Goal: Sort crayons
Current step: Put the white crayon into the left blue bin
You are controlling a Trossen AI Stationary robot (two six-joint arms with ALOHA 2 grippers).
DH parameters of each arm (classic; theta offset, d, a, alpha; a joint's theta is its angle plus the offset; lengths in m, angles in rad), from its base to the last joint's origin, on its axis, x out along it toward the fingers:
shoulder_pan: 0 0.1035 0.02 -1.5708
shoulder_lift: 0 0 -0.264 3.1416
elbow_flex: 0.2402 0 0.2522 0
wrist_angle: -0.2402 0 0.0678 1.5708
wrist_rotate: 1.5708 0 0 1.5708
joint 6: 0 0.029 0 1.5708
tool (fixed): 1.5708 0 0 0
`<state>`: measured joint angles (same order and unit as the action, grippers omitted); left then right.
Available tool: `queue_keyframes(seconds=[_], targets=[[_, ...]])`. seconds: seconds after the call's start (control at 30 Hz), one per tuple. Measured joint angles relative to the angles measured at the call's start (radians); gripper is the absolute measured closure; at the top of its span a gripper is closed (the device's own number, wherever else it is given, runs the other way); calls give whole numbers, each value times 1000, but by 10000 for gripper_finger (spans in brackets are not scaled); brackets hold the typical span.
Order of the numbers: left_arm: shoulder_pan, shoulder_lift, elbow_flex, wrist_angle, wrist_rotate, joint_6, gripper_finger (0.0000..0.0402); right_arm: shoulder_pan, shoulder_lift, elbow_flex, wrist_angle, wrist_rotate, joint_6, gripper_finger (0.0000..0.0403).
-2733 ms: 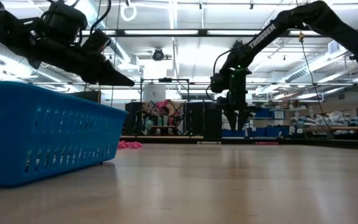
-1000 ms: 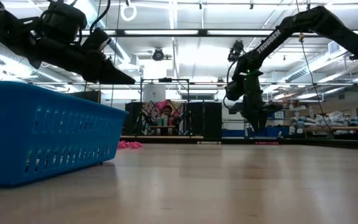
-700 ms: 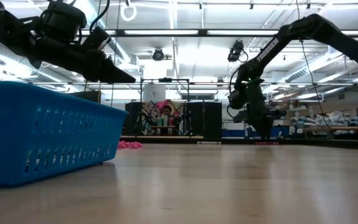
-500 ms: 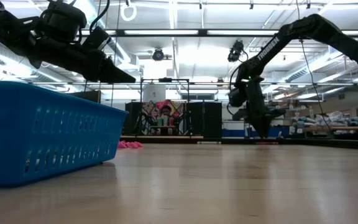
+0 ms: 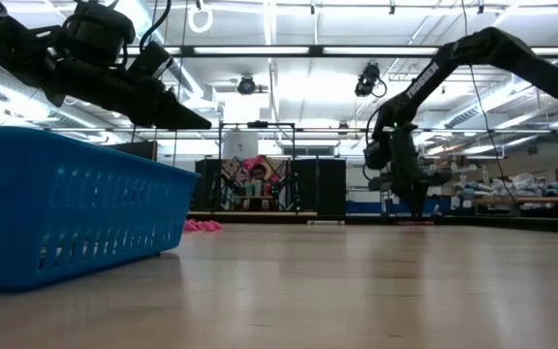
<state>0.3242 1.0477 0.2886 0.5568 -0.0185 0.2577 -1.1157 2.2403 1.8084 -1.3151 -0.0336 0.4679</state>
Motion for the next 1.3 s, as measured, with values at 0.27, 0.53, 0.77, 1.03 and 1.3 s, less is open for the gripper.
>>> queue_keyframes(seconds=[0.27,0.53,0.77,1.03,1.3], targets=[[0,0,0,-1,0,1,260,2,64,61,-29,-30,-29,378],[0,0,0,-7,0,19,260,20,63,154,-57,-19,-52,381],[0,0,0,-7,0,19,260,41,62,176,-88,-12,-151,381],[0,0,0,-14,0,19,260,122,62,167,-88,129,-667,382],[0,0,0,4,0,19,260,177,62,167,-108,220,-823,363]])
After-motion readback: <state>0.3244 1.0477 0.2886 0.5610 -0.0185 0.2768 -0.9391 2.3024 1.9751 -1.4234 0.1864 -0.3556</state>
